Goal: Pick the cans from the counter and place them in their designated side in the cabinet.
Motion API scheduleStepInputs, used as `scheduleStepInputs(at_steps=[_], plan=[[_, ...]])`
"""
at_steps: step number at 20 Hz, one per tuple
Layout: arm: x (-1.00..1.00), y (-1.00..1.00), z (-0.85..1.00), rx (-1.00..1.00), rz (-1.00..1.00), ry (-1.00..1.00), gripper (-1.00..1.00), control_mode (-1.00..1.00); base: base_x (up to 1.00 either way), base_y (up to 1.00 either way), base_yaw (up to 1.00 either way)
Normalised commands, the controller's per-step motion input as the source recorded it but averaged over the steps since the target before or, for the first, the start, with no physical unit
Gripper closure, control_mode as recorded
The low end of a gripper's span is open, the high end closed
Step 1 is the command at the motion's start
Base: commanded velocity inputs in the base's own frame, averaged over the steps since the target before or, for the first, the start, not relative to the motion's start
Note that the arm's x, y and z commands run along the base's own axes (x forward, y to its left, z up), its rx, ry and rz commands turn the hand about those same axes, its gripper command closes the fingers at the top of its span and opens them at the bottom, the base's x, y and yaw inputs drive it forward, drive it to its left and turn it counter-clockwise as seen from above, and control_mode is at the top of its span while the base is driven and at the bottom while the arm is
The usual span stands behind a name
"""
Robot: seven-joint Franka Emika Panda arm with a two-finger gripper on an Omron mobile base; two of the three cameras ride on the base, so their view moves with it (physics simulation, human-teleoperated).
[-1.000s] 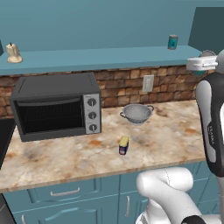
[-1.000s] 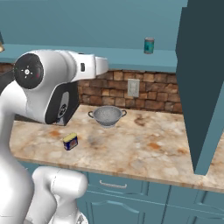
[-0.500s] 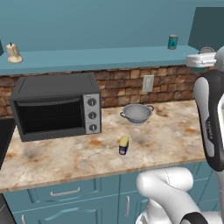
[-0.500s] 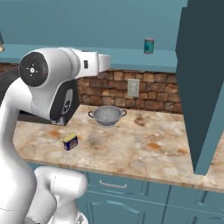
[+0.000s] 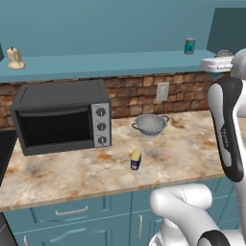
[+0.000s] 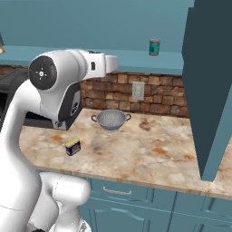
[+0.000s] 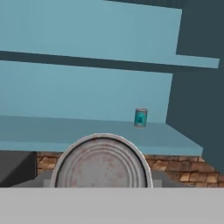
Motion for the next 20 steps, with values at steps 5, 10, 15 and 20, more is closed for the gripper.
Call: scheduleStepInputs(at_steps=[5, 10, 15, 20], plan=[[0.24, -0.06, 0.01, 0.0, -0.02, 0.0, 1.0, -1.0, 0.0, 0.0, 0.0], [0.24, -0.07, 0.0, 0.0, -0.02, 0.0, 1.0, -1.0, 0.0, 0.0, 0.0], [0.26, -0.05, 0.0, 0.0, -0.02, 0.0, 1.0, -1.0, 0.0, 0.0, 0.0], [0.26, -0.07, 0.0, 0.0, -0.02, 0.0, 1.0, -1.0, 0.0, 0.0, 0.0]])
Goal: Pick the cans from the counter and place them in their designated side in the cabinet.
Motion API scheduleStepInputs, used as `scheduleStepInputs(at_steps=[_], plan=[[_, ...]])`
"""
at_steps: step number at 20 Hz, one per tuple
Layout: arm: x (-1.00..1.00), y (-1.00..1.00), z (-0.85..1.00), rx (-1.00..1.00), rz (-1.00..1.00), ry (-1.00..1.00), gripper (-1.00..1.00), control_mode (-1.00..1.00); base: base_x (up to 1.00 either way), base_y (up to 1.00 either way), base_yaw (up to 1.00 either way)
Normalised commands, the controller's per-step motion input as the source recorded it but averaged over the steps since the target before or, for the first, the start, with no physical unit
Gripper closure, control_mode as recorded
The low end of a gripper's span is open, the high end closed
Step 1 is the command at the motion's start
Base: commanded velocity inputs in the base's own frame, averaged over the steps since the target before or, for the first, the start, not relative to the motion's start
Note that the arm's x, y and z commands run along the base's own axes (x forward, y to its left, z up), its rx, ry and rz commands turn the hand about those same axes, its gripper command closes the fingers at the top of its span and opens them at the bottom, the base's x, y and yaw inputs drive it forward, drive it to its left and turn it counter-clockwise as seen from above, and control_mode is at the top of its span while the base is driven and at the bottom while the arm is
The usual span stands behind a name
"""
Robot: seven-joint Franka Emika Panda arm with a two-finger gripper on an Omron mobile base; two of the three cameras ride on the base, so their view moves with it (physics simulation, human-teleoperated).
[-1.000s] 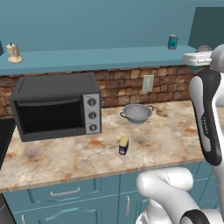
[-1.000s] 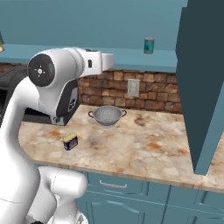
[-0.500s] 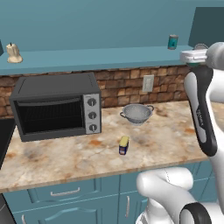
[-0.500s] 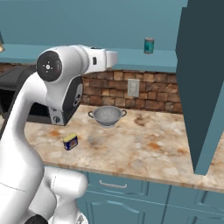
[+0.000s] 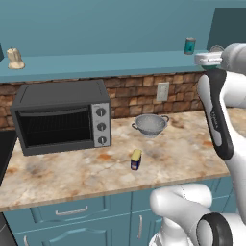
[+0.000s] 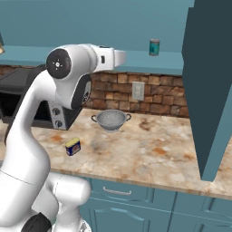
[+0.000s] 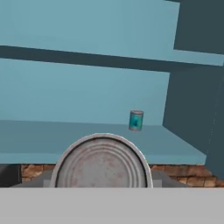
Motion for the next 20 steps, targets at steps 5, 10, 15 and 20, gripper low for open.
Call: scheduleStepInputs(at_steps=[5, 10, 15, 20], plan=[[0.24, -0.08, 0.0, 0.0, -0.02, 0.0, 1.0, -1.0, 0.0, 0.0, 0.0], [0.24, -0.08, 0.0, 0.02, -0.01, 0.01, 1.0, -1.0, 0.0, 0.0, 0.0], [0.2, -0.09, 0.0, 0.02, 0.0, 0.0, 1.0, -1.0, 0.0, 0.0, 0.0], [0.2, -0.05, 0.0, 0.02, 0.0, 0.0, 1.0, -1.0, 0.0, 0.0, 0.0]])
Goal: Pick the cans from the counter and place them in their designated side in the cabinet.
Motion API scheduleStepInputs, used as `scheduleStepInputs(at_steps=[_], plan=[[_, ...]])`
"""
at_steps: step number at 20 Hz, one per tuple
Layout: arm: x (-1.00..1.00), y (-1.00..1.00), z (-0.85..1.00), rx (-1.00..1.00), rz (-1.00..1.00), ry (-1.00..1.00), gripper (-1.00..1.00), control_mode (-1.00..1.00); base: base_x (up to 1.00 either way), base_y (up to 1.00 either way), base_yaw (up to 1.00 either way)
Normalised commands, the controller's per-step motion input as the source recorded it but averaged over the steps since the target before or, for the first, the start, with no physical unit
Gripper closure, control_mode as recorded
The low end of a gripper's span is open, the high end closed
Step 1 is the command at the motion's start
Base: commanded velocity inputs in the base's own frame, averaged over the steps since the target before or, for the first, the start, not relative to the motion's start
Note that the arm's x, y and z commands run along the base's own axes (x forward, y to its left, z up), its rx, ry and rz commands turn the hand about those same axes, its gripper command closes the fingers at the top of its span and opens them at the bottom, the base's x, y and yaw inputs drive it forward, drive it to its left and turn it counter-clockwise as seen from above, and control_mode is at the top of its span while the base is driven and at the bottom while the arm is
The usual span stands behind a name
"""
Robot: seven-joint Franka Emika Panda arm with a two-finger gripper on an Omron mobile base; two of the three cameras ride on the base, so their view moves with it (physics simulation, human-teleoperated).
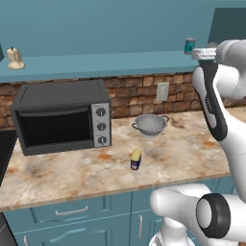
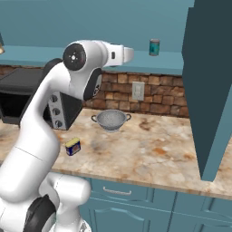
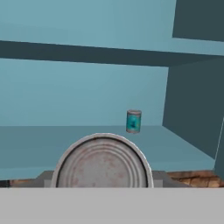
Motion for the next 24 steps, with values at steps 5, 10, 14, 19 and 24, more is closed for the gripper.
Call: scheduleStepInputs(at_steps=[5, 10, 14, 19, 24], plan=[[0.22, -0.02, 0.0, 0.02, 0.0, 0.01, 1.0, -1.0, 0.0, 0.0, 0.0], [0.23, -0.02, 0.0, 0.01, -0.01, 0.01, 1.0, -1.0, 0.0, 0.0, 0.0], [0.25, -0.03, 0.0, 0.0, -0.01, 0.0, 1.0, -1.0, 0.0, 0.0, 0.0], [0.25, -0.02, 0.0, 0.01, -0.01, 0.0, 1.0, -1.0, 0.0, 0.0, 0.0], [0.27, -0.01, 0.0, 0.01, 0.0, 0.0, 1.0, -1.0, 0.0, 0.0, 0.0]])
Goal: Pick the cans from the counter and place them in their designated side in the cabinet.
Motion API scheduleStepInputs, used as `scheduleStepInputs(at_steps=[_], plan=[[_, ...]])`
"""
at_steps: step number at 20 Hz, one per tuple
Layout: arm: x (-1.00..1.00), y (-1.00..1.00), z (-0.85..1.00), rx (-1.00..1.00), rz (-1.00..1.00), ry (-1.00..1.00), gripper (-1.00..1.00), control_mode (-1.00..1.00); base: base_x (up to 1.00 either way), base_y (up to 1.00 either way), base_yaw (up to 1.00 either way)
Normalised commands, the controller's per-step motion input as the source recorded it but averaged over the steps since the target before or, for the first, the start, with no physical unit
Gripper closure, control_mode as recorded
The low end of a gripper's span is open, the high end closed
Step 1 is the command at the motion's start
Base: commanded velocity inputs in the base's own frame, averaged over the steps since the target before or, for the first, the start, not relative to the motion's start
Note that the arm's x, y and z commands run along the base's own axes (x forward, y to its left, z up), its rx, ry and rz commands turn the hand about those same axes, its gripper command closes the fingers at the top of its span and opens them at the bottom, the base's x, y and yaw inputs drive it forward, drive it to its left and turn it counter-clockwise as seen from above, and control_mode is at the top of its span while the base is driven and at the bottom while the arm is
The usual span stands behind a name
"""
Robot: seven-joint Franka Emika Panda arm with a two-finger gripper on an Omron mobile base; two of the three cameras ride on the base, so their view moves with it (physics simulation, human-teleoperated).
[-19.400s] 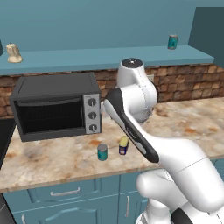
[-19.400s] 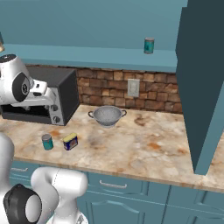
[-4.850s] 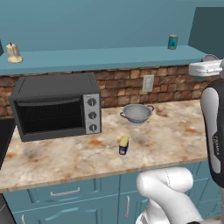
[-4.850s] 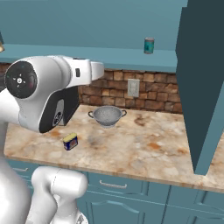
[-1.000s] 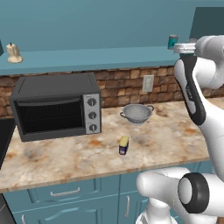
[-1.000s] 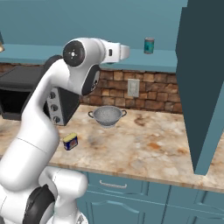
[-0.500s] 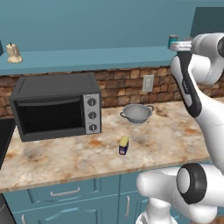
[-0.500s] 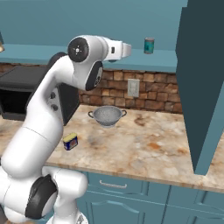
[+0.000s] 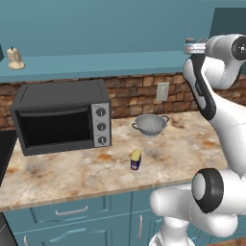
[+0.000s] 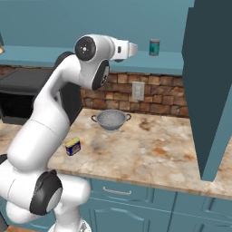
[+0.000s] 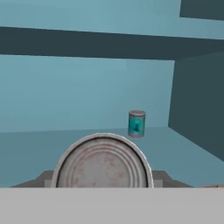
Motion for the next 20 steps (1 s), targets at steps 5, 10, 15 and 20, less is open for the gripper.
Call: scheduleStepInputs(at_steps=[5, 10, 15, 20], plan=[[0.26, -0.02, 0.0, 0.01, 0.0, 0.01, 1.0, -1.0, 0.0, 0.0, 0.0], [0.26, -0.04, 0.0, 0.01, -0.01, 0.01, 1.0, -1.0, 0.0, 0.0, 0.0], [0.25, -0.05, 0.0, 0.02, -0.01, 0.03, 1.0, -1.0, 0.0, 0.0, 0.0], [0.24, -0.02, -0.01, 0.01, -0.01, 0.03, 1.0, -1.0, 0.0, 0.0, 0.0]])
